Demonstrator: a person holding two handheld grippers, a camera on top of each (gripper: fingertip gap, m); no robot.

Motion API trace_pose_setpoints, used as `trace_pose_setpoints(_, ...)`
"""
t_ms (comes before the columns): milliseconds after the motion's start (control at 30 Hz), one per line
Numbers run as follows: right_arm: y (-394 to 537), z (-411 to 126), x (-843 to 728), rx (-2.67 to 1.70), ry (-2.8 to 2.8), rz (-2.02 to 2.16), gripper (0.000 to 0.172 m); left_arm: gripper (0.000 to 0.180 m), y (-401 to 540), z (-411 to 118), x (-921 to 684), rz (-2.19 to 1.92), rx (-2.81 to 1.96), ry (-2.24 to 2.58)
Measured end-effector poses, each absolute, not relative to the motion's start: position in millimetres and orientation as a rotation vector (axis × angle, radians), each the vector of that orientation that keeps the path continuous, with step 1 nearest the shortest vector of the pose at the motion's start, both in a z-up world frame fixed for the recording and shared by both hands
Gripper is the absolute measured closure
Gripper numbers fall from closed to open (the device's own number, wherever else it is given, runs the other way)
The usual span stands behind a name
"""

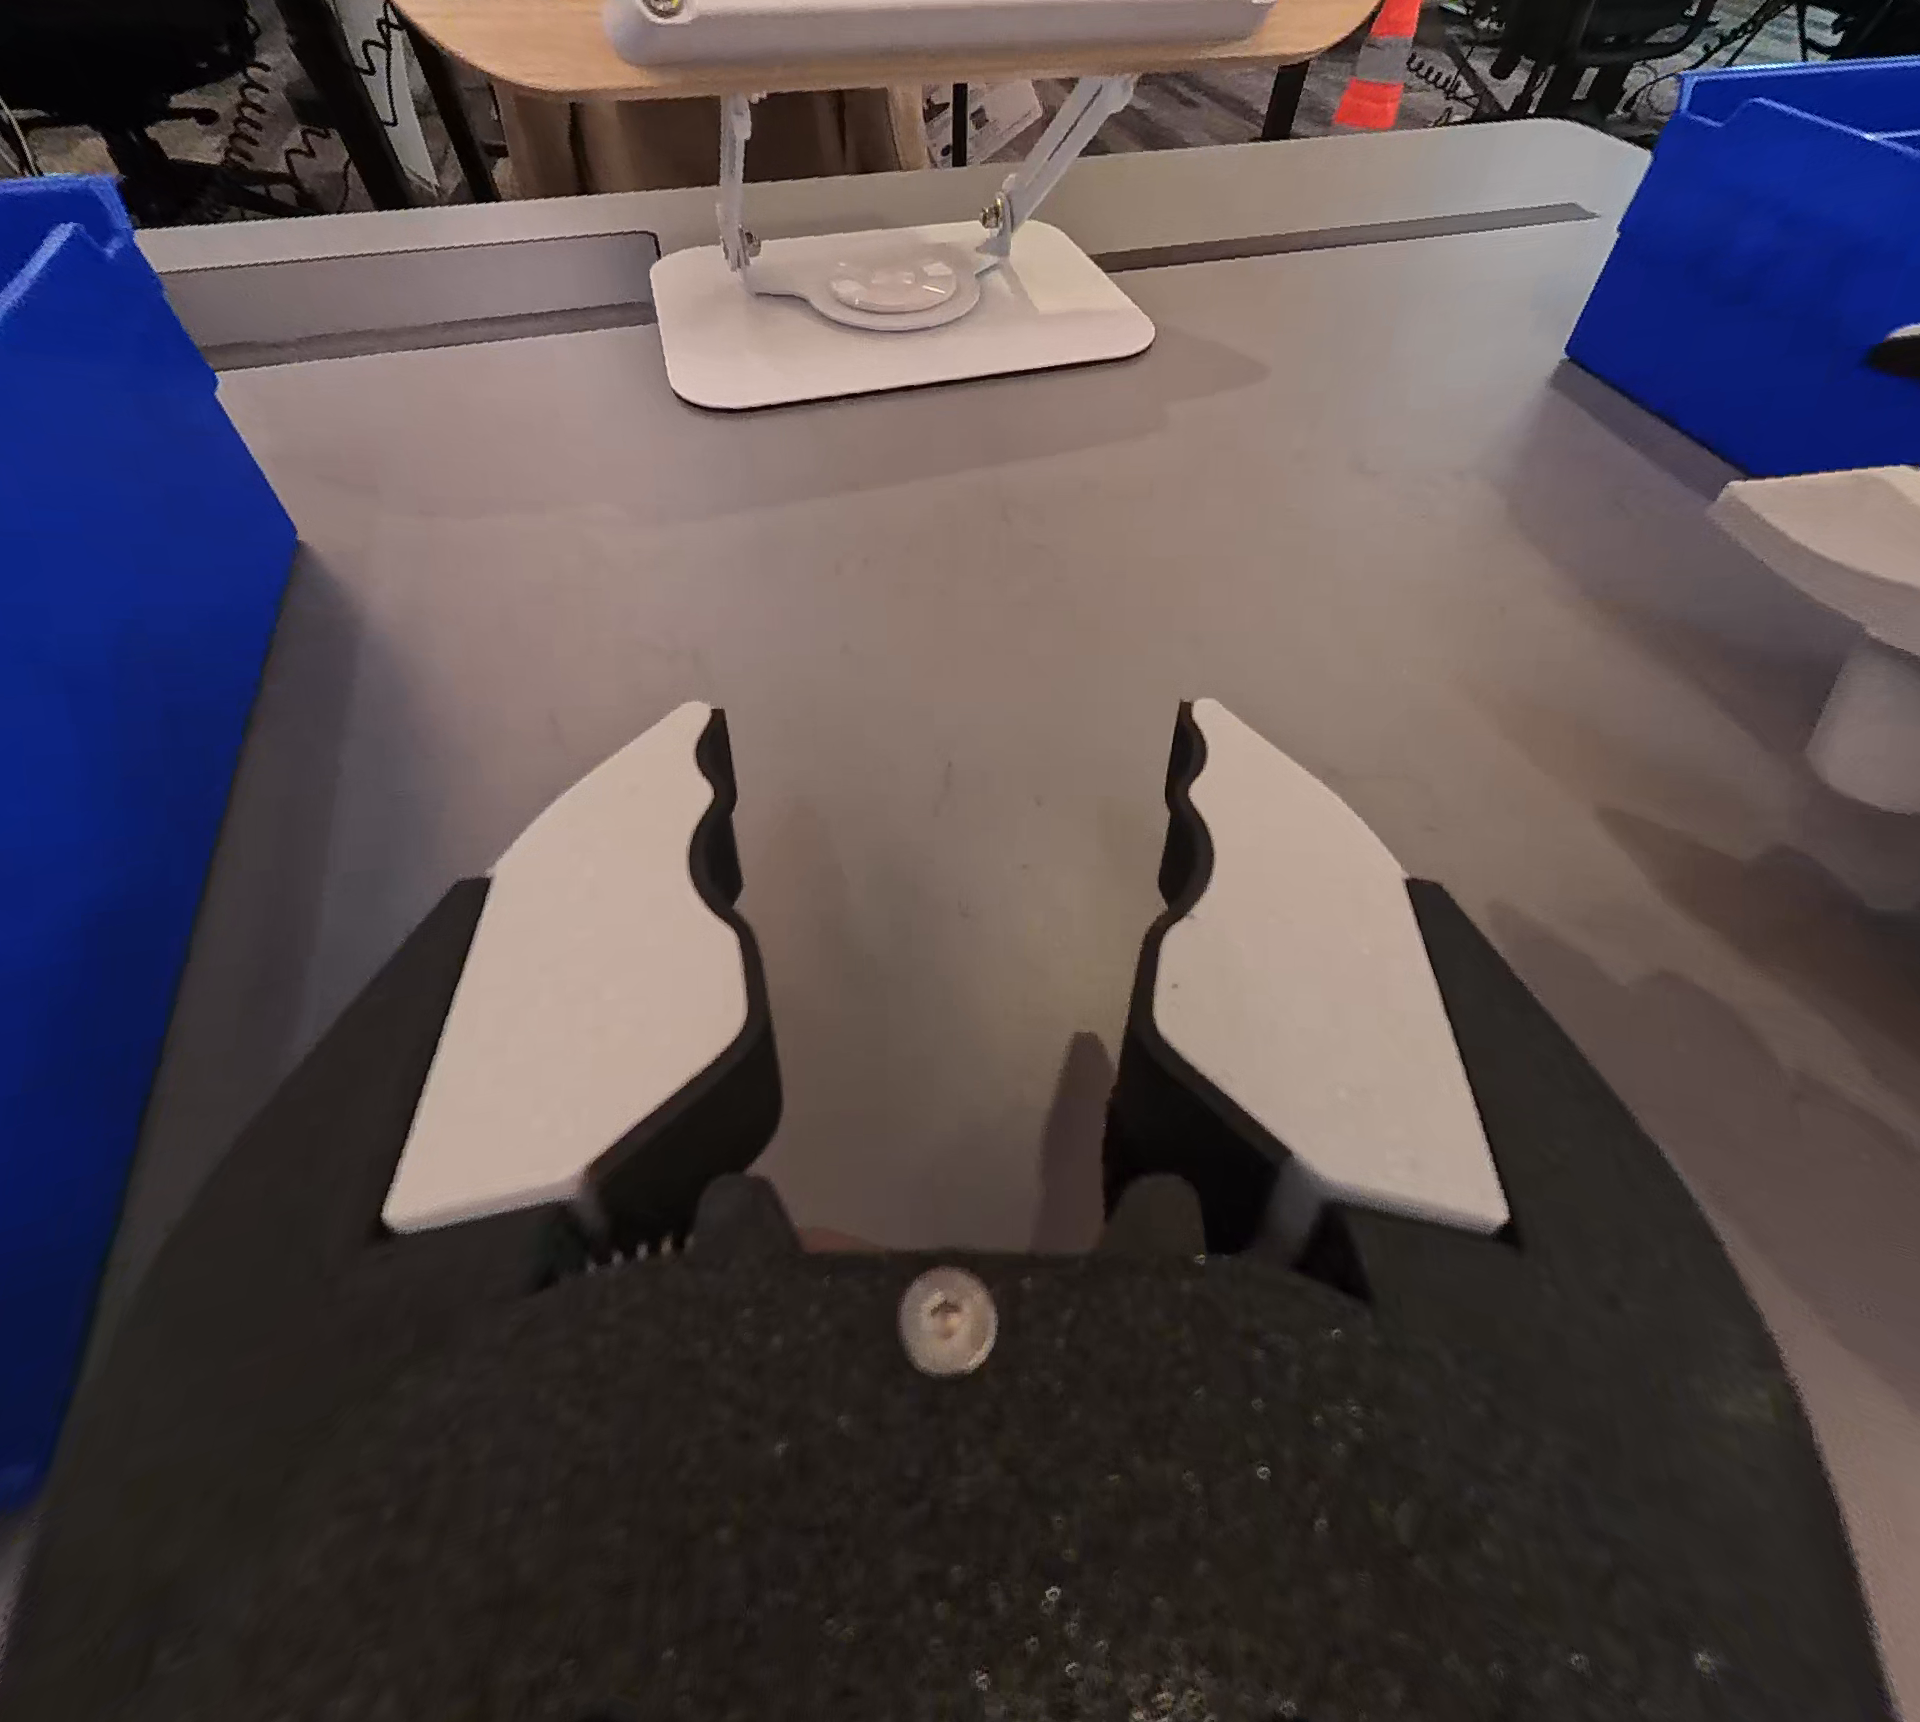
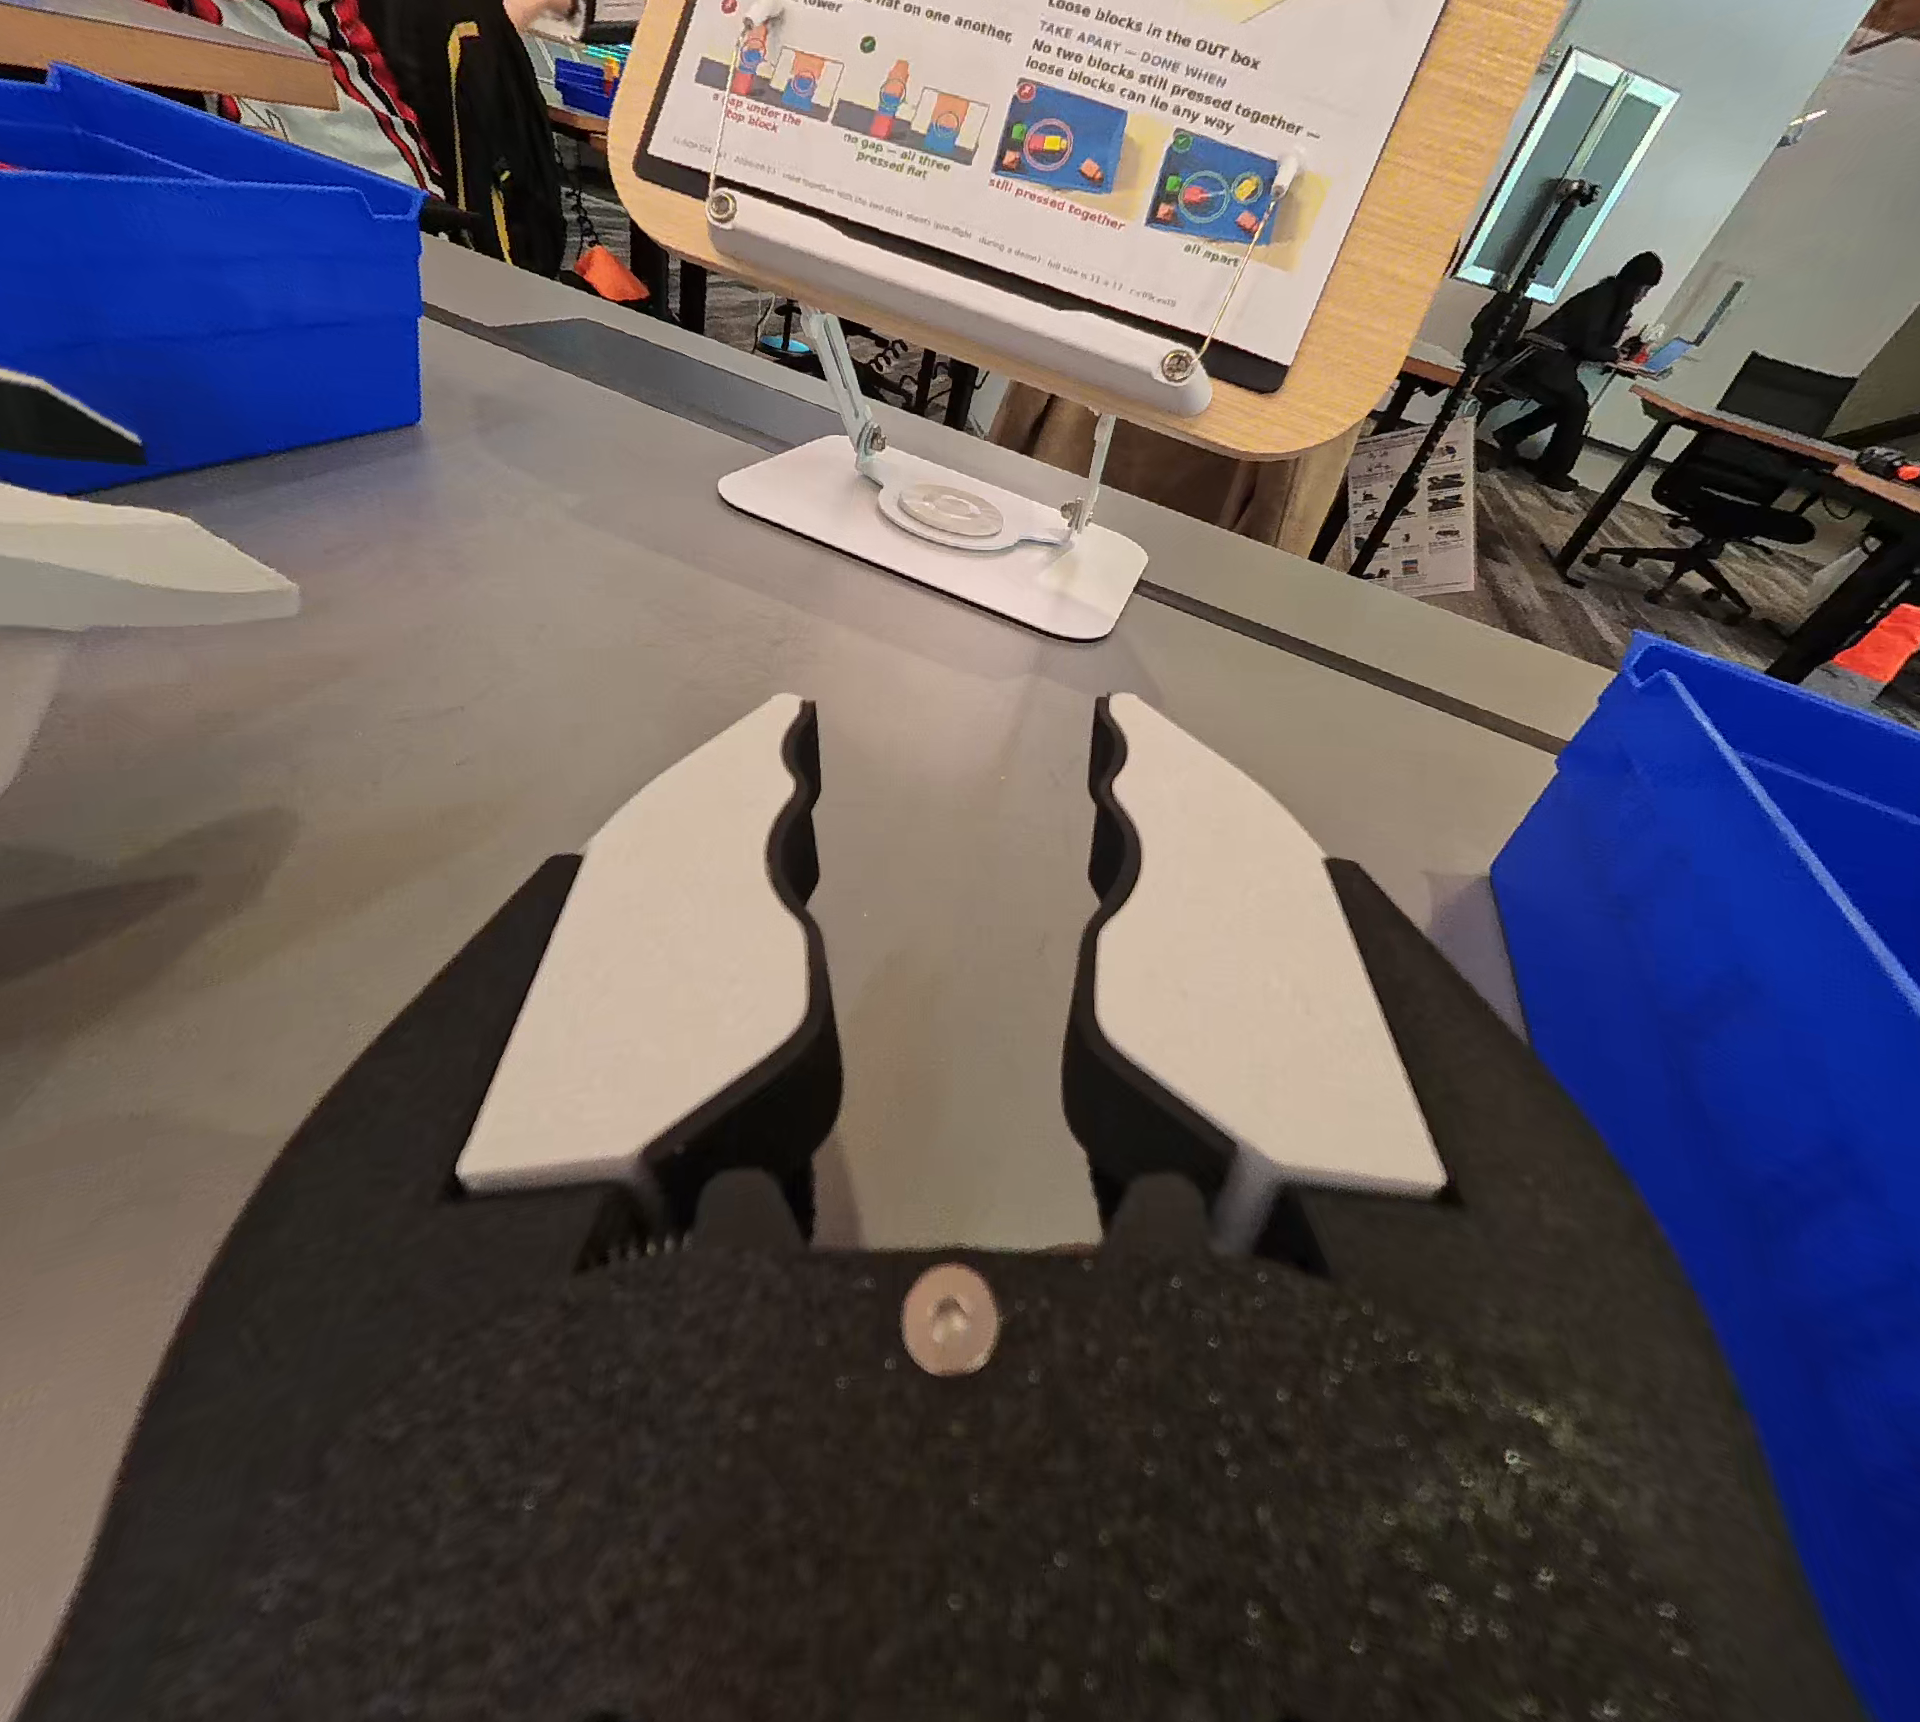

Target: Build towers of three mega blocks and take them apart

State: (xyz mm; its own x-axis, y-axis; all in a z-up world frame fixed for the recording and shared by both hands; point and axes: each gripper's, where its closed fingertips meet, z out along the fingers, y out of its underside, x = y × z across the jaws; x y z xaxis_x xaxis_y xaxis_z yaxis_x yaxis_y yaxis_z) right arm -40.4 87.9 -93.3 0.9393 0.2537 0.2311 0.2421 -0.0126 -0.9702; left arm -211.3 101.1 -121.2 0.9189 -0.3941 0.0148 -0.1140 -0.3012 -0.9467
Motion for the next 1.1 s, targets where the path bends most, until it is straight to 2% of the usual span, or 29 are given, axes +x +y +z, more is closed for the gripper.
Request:
trace_pose_setpoints(267,86.9,-91.8,-39.3,-1.588,-0.381,0.028,0.122,0.099,91.0,-117.0,-206.2,-0.354,-1.898,0.411)
trace_pose_setpoints(467,83.4,-92.5,-50.1,-1.567,-0.462,-0.002,0.121,0.098,26.1,-59.6,-259.1,-0.42,-2.007,0.518)
trace_pose_setpoints(633,82.5,-94.4,-63.0,-1.555,-0.529,-0.022,0.121,0.1,71.5,-20.8,-373.1,-0.185,-2.205,0.472)
trace_pose_setpoints(700,81.1,-93.8,-64.9,-1.542,-0.542,-0.041,0.122,0.095,107.0,-17.2,-408.3,-0.074,-2.288,0.462)
trace_pose_setpoints(900,81.5,-92.7,-61.8,-1.546,-0.518,-0.021,0.124,0.096,201.0,-36.0,-444.5,0.074,-2.482,0.427)
trace_pose_setpoints(1100,82.0,-92.7,-59.9,-1.554,-0.504,-0.002,0.124,0.098,253.2,-103.0,-431.6,0.113,-2.72,0.543)
